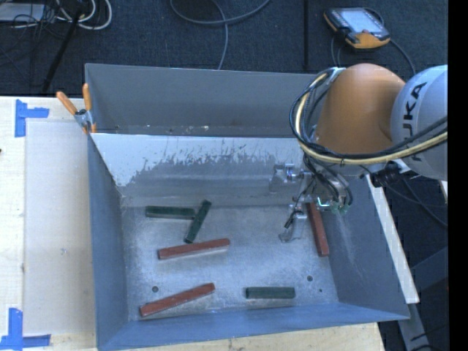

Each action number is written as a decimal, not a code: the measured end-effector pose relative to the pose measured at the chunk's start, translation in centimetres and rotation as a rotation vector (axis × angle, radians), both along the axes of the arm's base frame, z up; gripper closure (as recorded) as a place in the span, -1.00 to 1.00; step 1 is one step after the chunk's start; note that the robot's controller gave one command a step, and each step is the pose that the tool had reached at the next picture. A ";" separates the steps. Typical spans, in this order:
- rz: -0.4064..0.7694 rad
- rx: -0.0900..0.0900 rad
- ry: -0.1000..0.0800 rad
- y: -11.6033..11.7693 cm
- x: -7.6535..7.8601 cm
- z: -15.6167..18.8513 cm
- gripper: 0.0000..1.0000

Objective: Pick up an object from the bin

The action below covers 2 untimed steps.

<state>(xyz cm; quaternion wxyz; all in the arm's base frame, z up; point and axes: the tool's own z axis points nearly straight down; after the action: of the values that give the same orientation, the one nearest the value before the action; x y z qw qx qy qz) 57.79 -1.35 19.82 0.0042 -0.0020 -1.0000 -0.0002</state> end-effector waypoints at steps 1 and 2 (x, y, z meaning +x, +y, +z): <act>0.000 0.000 -0.008 0.0 0.2 0.4 -1.00; -0.034 0.000 -0.013 0.1 -1.7 -4.7 -1.00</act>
Offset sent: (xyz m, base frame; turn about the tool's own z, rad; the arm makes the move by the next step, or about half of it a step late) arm -0.0367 0.0029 -0.1024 0.0700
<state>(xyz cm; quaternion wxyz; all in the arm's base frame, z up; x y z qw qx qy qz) 56.14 -1.26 15.07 -0.0024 -0.0189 -0.9998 -0.0002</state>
